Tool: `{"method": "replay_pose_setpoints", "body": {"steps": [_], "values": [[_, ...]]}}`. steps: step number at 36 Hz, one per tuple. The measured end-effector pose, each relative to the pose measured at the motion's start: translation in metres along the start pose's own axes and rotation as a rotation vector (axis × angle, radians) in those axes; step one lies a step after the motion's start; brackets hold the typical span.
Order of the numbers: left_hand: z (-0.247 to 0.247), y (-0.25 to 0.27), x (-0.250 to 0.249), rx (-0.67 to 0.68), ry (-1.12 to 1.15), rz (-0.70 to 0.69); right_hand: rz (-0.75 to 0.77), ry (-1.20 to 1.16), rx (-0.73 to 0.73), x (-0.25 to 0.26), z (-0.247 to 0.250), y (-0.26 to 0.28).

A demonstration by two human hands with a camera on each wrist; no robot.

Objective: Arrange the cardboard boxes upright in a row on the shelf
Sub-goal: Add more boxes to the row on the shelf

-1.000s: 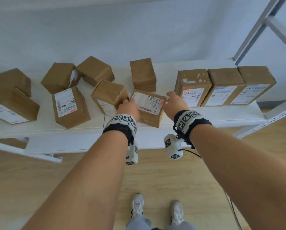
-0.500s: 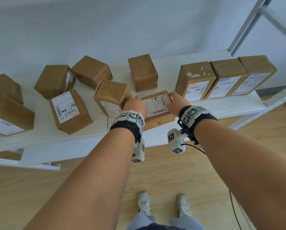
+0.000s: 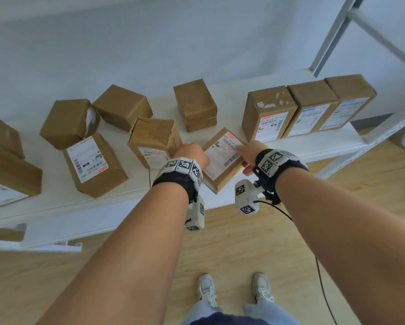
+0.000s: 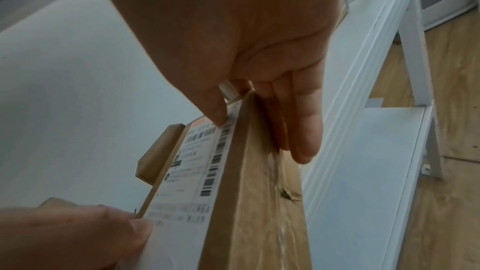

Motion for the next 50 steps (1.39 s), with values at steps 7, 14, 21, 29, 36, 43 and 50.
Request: {"method": "replay_pose_setpoints", "body": {"steps": [7, 14, 21, 29, 36, 43, 50], "values": [[0.004, 0.003, -0.003, -0.03, 0.126, -0.085, 0.116, 0.015, -0.078, 0.02, 0.004, 0.01], [0.028, 0.005, -0.005, -0.207, 0.167, -0.174, 0.365, 0.065, -0.262, 0.051, 0.025, 0.025], [0.03, 0.0, -0.003, -0.211, 0.134, -0.221, 0.38, 0.202, -0.334, 0.057, 0.022, 0.025], [0.033, 0.002, -0.007, -0.249, 0.149, -0.235, 0.373, 0.252, -0.382, 0.054, 0.025, 0.025], [0.041, -0.008, -0.027, -0.255, 0.1, -0.278, 0.432, 0.307, -0.509, 0.052, 0.056, 0.032], [0.034, -0.021, -0.045, -0.279, 0.115, -0.251, 0.344, 0.377, -0.456, 0.039, 0.091, 0.022], [0.033, -0.03, -0.065, -0.319, 0.162, -0.212, 0.364, 0.46, -0.39, 0.032, 0.106, 0.007]]}}
Point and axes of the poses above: each hand's wrist, its own y-axis away from the middle knuckle, its own z-axis out of the back of the hand, x = y × z, the point moved 4 cm from there along -y, towards the middle knuckle, and after that the axes turned 14 degrees about x, right-handed, at the moved point
